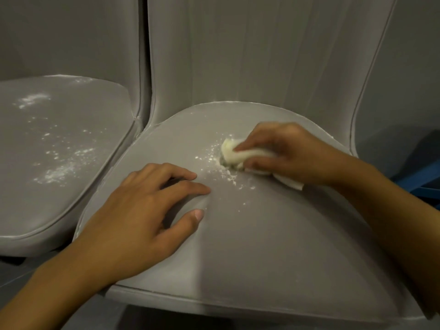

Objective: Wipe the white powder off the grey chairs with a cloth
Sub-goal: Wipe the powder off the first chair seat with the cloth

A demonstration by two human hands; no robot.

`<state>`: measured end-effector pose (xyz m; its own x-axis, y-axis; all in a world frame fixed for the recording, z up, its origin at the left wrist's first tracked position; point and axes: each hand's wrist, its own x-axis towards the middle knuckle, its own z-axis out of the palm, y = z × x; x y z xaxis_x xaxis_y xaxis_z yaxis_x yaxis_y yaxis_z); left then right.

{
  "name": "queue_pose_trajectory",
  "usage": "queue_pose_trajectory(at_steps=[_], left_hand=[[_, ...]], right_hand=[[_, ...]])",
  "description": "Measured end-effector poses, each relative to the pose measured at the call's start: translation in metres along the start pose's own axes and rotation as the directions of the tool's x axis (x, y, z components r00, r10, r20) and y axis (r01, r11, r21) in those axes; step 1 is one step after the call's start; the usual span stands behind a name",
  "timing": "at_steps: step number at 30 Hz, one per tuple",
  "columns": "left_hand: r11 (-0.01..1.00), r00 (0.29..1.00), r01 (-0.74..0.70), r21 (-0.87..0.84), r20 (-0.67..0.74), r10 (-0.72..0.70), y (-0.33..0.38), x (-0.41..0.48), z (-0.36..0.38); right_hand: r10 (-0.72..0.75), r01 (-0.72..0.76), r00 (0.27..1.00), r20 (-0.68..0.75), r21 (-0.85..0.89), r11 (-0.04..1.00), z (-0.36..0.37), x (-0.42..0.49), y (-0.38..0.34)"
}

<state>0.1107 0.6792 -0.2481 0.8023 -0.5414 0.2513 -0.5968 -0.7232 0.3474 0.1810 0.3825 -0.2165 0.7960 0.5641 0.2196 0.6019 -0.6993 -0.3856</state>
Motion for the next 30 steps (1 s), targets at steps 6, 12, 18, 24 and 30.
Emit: queue_pose_trajectory(at_steps=[6,12,18,24,30], left_hand=[[1.000,1.000,-0.002,-0.003,0.001,0.002,0.000,-0.001,-0.001],[1.000,1.000,-0.008,-0.005,-0.001,0.008,0.000,0.000,-0.001],[1.000,1.000,-0.010,-0.014,-0.013,0.010,0.000,-0.001,-0.001],[1.000,1.000,-0.012,-0.006,-0.017,0.012,0.000,0.000,-0.001],[1.000,0.999,-0.024,-0.012,-0.037,0.024,0.000,0.000,-0.001]], right_hand=[[0.107,-0.152,0.970,-0.217,-0.202,0.968,0.013,0.012,0.024],[-0.032,0.032,0.999,-0.017,-0.029,0.999,0.006,0.016,0.001],[0.132,-0.145,0.988,-0.083,-0.181,0.973,0.013,0.026,0.016],[0.074,-0.087,0.987,-0.140,-0.089,0.992,0.002,0.039,0.001],[0.043,-0.042,0.999,0.012,-0.045,0.998,0.030,0.054,-0.012]])
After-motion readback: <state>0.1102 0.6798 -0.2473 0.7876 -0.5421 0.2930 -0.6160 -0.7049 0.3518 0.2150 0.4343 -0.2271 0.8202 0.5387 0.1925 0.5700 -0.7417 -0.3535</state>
